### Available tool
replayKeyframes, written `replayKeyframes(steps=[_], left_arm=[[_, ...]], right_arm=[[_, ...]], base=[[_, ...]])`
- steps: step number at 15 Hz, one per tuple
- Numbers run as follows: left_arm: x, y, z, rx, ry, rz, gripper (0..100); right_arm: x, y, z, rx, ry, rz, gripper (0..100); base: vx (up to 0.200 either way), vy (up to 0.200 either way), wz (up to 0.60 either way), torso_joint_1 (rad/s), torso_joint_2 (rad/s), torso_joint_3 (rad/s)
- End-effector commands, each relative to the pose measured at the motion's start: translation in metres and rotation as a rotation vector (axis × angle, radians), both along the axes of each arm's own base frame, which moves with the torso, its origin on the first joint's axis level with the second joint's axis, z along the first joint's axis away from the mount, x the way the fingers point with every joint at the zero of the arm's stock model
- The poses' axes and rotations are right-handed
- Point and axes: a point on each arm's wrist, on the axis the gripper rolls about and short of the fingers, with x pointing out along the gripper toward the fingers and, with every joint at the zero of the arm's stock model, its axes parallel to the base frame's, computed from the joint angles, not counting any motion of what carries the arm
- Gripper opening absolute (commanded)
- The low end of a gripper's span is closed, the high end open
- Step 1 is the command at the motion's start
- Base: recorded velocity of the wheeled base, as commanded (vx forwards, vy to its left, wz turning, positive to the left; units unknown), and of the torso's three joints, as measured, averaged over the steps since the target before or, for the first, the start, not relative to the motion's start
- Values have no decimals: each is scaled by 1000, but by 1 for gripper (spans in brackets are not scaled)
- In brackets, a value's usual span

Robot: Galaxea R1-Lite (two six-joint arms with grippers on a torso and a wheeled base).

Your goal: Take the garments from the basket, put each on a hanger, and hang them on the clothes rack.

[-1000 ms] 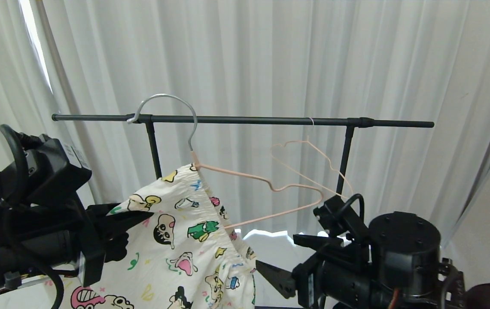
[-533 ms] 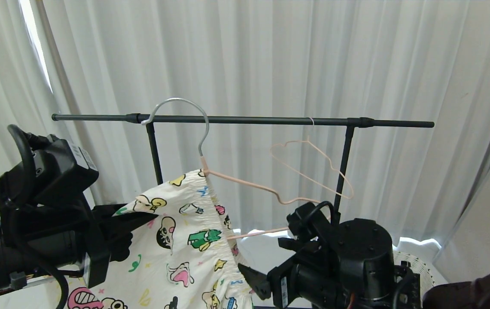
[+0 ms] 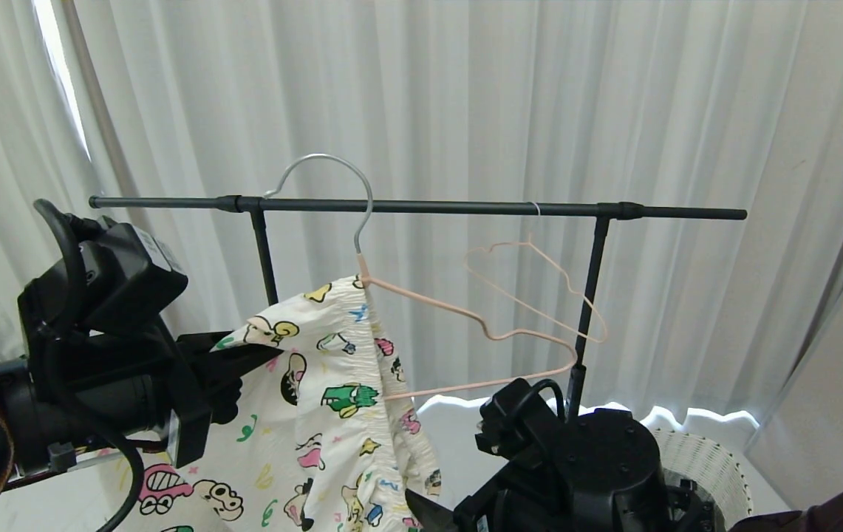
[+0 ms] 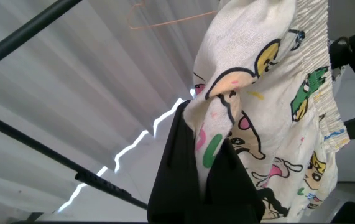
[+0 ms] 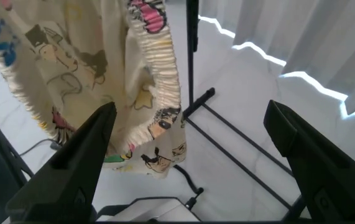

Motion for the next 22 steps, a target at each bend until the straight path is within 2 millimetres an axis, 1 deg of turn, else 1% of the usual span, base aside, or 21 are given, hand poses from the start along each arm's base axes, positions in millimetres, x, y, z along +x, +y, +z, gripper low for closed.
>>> replayKeyframes(steps=[1, 3, 5, 6, 11, 14, 18, 19, 21, 22], left_arm=[[1, -1, 0, 0, 1, -3, 0], [0, -2, 1, -2, -3, -12, 0], [0, -2, 1, -2, -5, -11, 0], [0, -2, 1, -2, -5, -9, 0], [4, -2, 1, -3, -31, 25, 0], [4, -2, 0, 0, -29, 31, 0], [4, 7, -10, 22, -20, 96, 0], [4, 11, -14, 20, -33, 121, 0], [3, 14, -18, 21, -37, 138, 0], [0, 15, -20, 21, -39, 139, 0]], right_arm=[[0, 5, -2, -6, -7, 9, 100], [-1, 9, -7, -32, -21, 21, 100], [0, 9, -13, -65, -37, -28, 100], [1, 9, -14, -73, -42, -49, 0], [8, 4, -13, -79, -54, -103, 0], [20, -6, -9, -76, -66, -173, 0], [35, -33, -6, -94, -65, -262, 0], [42, -47, -4, -103, -70, -305, 0], [52, -58, 1, -100, -85, -348, 0], [61, -67, 4, -109, -100, -380, 0]], base=[[0, 0, 0, 0, 0, 0], [0, 0, 0, 0, 0, 0], [0, 0, 0, 0, 0, 0], [0, 0, 0, 0, 0, 0], [0, 0, 0, 0, 0, 0], [0, 0, 0, 0, 0, 0], [0, 0, 0, 0, 0, 0], [0, 0, 0, 0, 0, 0], [0, 0, 0, 0, 0, 0], [0, 0, 0, 0, 0, 0]])
